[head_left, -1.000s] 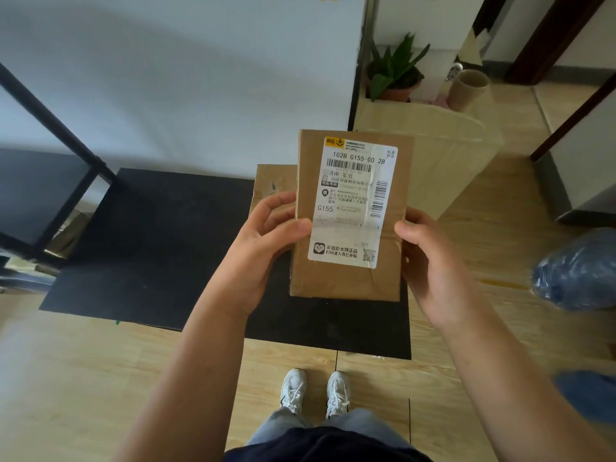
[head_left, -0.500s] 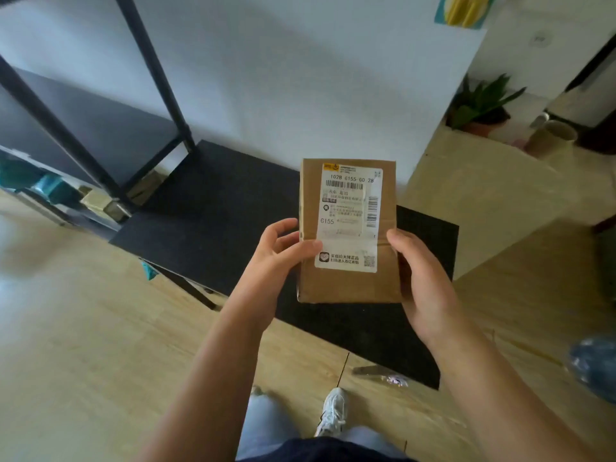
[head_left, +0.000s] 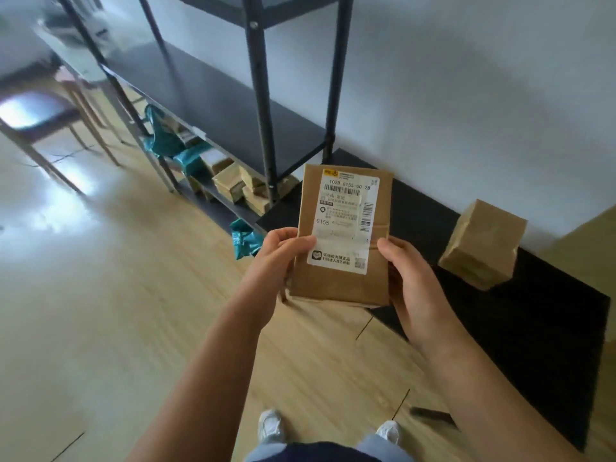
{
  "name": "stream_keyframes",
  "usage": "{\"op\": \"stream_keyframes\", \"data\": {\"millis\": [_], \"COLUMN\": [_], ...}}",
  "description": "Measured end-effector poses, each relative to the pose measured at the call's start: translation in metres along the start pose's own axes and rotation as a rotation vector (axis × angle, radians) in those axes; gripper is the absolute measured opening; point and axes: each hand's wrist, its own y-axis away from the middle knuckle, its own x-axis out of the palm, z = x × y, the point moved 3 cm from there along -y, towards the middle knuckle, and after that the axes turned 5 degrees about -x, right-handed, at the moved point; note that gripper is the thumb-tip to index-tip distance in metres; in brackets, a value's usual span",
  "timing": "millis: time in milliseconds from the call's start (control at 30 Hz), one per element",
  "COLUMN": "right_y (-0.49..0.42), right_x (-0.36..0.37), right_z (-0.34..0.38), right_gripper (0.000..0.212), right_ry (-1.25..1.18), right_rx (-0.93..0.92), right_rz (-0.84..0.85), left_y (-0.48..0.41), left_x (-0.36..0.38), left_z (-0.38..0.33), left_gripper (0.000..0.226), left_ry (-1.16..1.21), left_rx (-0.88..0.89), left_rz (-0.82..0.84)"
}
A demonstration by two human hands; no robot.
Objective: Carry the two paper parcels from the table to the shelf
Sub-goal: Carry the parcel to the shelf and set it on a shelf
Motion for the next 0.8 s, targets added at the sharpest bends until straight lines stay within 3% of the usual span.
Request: {"op": "stream_keyframes", "data": {"millis": [333,700,800], "right_y": [-0.029,-0.124,-0.159], "right_x": [0.177,0.301,0.33], "right_z": [-0.018,-0.001,0.012], "right_gripper": [0.043,0.039,0.032], "right_ry": [0.096,0.215,0.215], "right_rx": [0.066,-0.037,-0.04], "right_rz": [0.208,0.371,0.406], "left_y": [0.012,-0.045,-0.072], "left_x": [-0.166,-0.265,-0.288], "left_z": [-0.021,-0.076,-0.106], "left_gripper": [0.038,0.047,0.037], "left_ry": [0.051,0.056,0.054], "left_rx": [0.044,0.145,0.169], "left_rz": [-0.217,-0.372,-0.411]}}
